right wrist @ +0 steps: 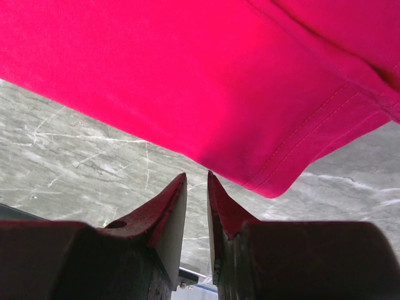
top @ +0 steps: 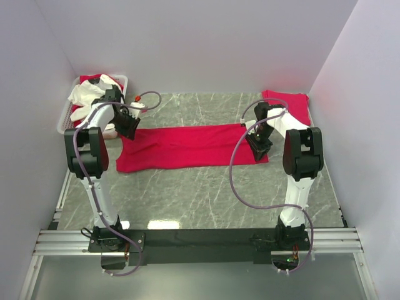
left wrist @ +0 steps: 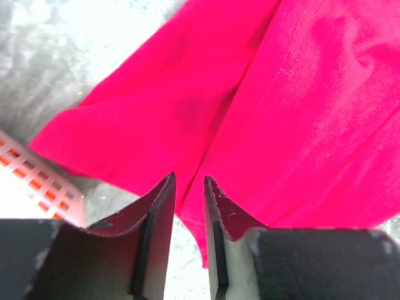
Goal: Fold and stack the t-shirts
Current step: Fold the tshirt
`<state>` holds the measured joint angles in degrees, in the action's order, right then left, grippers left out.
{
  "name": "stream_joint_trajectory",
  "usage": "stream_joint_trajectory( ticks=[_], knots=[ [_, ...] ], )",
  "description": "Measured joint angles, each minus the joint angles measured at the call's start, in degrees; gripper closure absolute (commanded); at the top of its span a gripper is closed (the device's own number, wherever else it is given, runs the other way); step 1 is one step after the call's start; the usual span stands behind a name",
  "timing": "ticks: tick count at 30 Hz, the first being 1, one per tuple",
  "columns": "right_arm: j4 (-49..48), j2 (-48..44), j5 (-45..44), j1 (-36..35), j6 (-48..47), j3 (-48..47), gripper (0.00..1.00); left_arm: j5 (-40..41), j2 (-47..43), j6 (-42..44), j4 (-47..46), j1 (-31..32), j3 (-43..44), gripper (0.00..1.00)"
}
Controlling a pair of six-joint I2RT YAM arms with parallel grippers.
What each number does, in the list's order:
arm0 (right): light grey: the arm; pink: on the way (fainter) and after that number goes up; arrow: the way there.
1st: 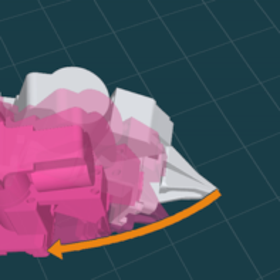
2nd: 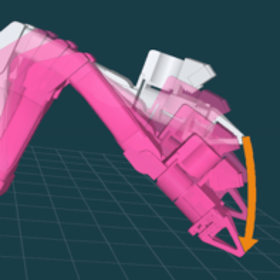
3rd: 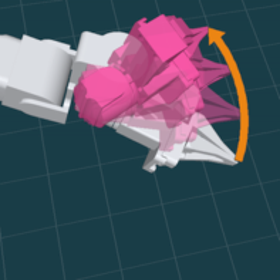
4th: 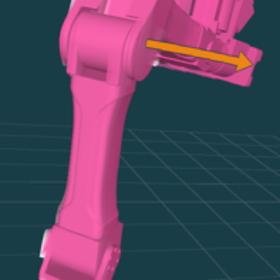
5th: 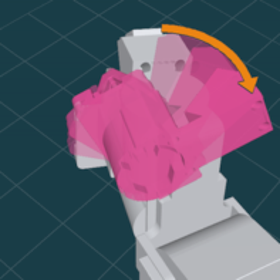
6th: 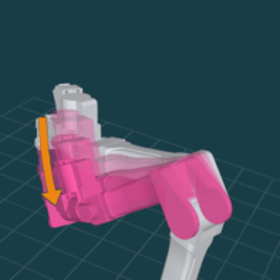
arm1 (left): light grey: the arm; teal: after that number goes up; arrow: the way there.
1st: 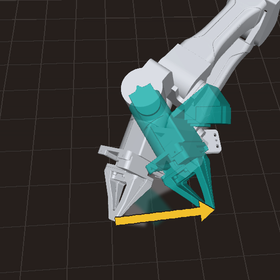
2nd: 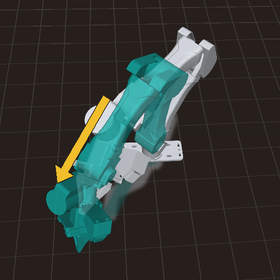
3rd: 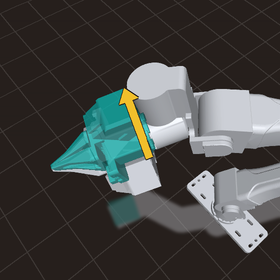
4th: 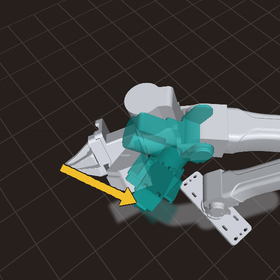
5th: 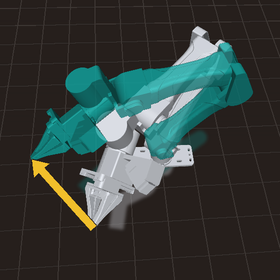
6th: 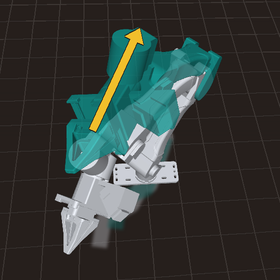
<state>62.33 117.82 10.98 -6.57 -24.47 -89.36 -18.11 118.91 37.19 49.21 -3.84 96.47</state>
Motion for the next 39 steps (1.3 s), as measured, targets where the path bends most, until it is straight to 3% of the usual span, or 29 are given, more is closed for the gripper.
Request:
stream_joint_trajectory(
  ticks=[2,8,18,24,27,33,36,39],
  knots=[
    [0.0,0.0,0.0,0.0,0.0,0.0,0.73,0.2,0.8,0.3,0.0,0.2,0.0,0.77],
    [0.2,0.5,0.1,0.1,0.2,-0.5,0.76,-0.4,0.9,0.7,-0.4,0.3,0.0,0.78],
    [-1.2,5.0,2.0,0.1,2.9,-12.2,0.8,-4.3,-7.8,-3.8,-2.8,3.0,-12.1,0.72],
    [-1.7,10.2,0.8,0.1,3.9,-12.1,0.81,-5.0,-8.2,-11.6,-6.2,3.7,-18.4,0.7],
    [-3.8,7.0,0.6,0.1,3.8,-7.1,0.81,-4.9,-10.3,-15.2,-8.3,3.5,-21.7,0.7],
    [-5.6,-5.7,0.3,-0.9,1.8,14.1,0.81,-4.5,-19.2,-21.5,-9.0,3.5,-27.9,0.7],
    [-2.8,-11.5,2.3,-2.9,-0.9,23.5,0.8,-3.3,-21.6,-24.7,-9.7,3.5,-28.7,0.74],
    [2.0,-14.2,5.9,-4.6,-2.9,25.7,0.8,-1.6,-20.3,-27.4,-11.0,3.6,-28.5,0.79]
  ],
)
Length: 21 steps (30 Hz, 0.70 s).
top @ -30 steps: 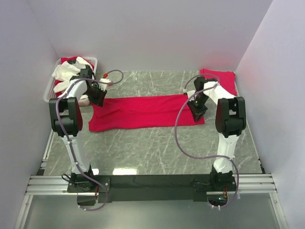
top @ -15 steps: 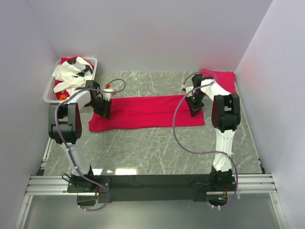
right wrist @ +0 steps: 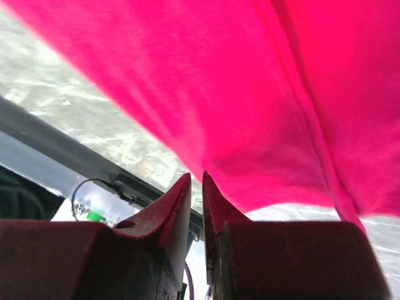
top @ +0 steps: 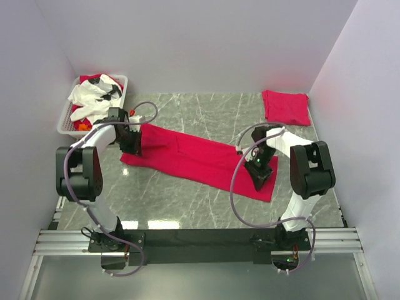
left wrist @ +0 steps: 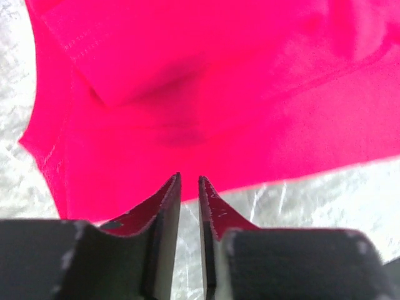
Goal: Fold and stack the t-shirts
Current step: Fold the tshirt
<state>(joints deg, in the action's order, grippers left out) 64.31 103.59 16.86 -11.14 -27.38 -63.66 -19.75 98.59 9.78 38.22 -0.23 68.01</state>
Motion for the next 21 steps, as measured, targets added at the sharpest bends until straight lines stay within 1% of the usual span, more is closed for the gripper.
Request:
stream_joint_trajectory(
  ticks=[3,6,9,11,14,16,17,19,21],
  knots=[
    [1.0,-1.3,1.2,0.8,-0.3,-3.6,0.8,1.8,4.1,-2.2,-0.8,0.6,1.7,0.82],
    [-0.9,-1.1,-0.4,1.8,0.3,-8.0,0.81,3.5,9.2,-3.7,-1.5,1.2,4.7,0.83],
    [-3.5,0.5,-3.4,2.1,1.2,-10.4,0.81,4.6,13.4,-4.6,-0.5,1.6,9.2,0.85],
    [-4.8,3.1,-5.1,2.1,1.9,-11.1,0.81,5.8,16.6,-4.6,-0.8,2.0,14.0,0.86],
    [-6.3,8.0,-7.1,1.9,2.6,-11.4,0.81,6.4,22.9,-4.0,-0.1,2.9,23.4,0.84],
    [-5.0,9.6,-7.6,1.4,3.3,-12.1,0.81,6.5,28.8,-2.9,0.9,3.7,32.4,0.82],
    [-5.0,9.7,-7.8,1.0,3.5,-12.2,0.81,6.4,32.2,-2.3,1.7,4.1,38.1,0.79],
    [-4.9,9.7,-7.8,-0.6,4.0,-12.2,0.81,6.1,39.5,-1.3,3.0,4.9,50.8,0.76],
    [-4.4,10.1,-6.9,-3.3,4.7,-12.4,0.81,5.7,44.4,-0.8,2.0,5.7,58.8,0.71]
  ],
)
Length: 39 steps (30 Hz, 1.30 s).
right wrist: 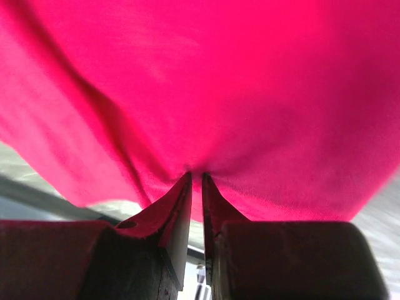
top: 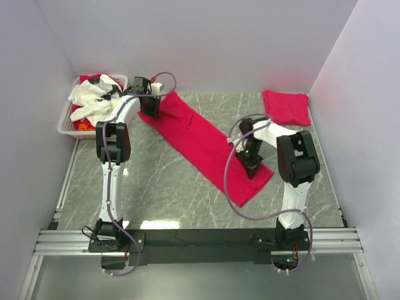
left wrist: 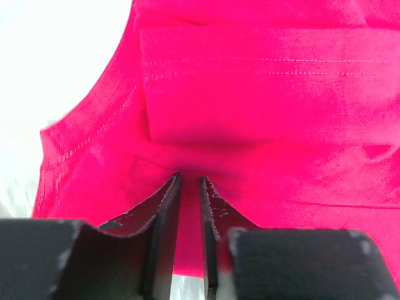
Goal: Fold and stack the t-shirts
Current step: Fold the tshirt
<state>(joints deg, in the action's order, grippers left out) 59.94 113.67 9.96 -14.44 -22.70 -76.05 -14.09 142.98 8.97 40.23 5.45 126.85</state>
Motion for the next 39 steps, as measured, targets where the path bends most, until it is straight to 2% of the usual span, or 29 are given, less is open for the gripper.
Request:
stream_joint_trajectory(
  ticks=[3,5,9,15,18,21,29,34,39],
  knots=[
    [1.5,1.0,3.2,-4.7,1.1,-0.8,0.81,-0.2,1.0,0.3,-2.0,0.4,1.6,0.6],
    [2.0,1.6,6.5,-8.2,2.4,-0.8,0.81,-0.2,-1.7,0.2,-6.2,0.2,-2.8,0.54],
    [2.1,2.6,12.4,-15.8,4.5,-0.8,0.81,-1.3,-10.5,-1.3,-9.7,-0.9,-13.4,0.54],
    [2.2,5.2,22.7,-29.3,6.4,-1.3,0.77,-4.5,-22.1,-4.6,-11.7,-2.2,-18.5,0.59],
    [1.8,5.4,26.8,-33.1,5.7,-1.3,0.76,-7.4,-24.7,-6.1,-12.2,-1.9,-20.7,0.62],
    [1.9,4.7,29.3,-32.0,4.9,-1.7,0.75,-8.9,-24.2,-6.9,-11.8,-0.8,-22.7,0.63],
    [-0.7,-2.0,26.4,-19.2,5.3,-2.1,0.77,-9.0,-17.0,-8.7,-9.3,4.2,-23.5,0.68],
    [-1.7,-2.0,24.9,-15.9,5.6,-1.4,0.78,-8.8,-9.6,-10.1,-7.4,5.7,-18.6,0.68],
    [-2.4,-2.0,24.1,-14.0,5.8,0.1,0.78,-9.9,-2.6,-10.2,-3.8,6.7,-7.0,0.65]
  ],
)
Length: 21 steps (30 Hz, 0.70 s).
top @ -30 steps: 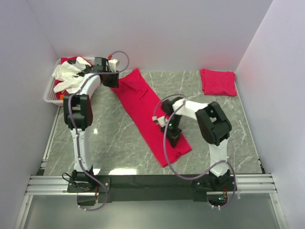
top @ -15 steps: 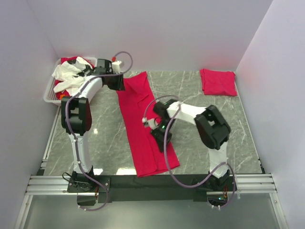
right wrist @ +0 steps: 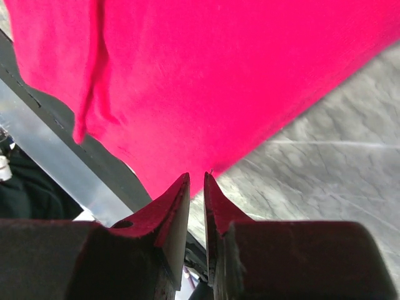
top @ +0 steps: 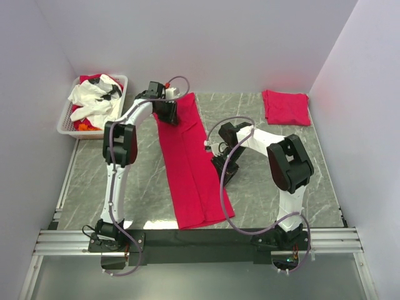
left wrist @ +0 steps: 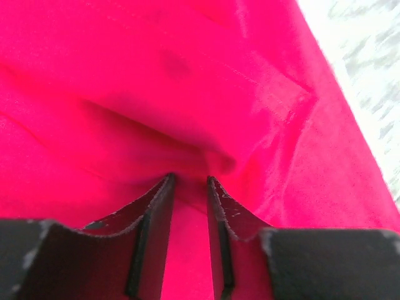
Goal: Fold and stack the t-shirts
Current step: Fold the tshirt
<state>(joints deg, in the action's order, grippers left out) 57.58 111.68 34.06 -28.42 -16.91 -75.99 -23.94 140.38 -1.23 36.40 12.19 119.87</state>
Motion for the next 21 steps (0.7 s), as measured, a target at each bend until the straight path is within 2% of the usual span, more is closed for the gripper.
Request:
stream_joint_trajectory(
  ticks=[5,8,17,21],
  knots=[
    [-1.1,-1.2,0.3,0.6,0.2,2.9,0.78,-1.0,7.3,1.6,1.8,3.0,12.4,0.56],
    [-1.5,-2.8,1.4,0.4,0.4,5.0,0.78,-1.6,9.1,3.0,0.9,4.6,15.2,0.49],
    [-5.5,-0.3,1.5,-4.5,2.0,3.0,0.78,-3.1,8.6,5.1,-6.3,4.7,13.2,0.36],
    [-8.8,2.8,1.7,-6.5,3.7,1.9,0.78,-7.1,3.7,2.9,-7.5,2.4,8.2,0.32]
  ],
)
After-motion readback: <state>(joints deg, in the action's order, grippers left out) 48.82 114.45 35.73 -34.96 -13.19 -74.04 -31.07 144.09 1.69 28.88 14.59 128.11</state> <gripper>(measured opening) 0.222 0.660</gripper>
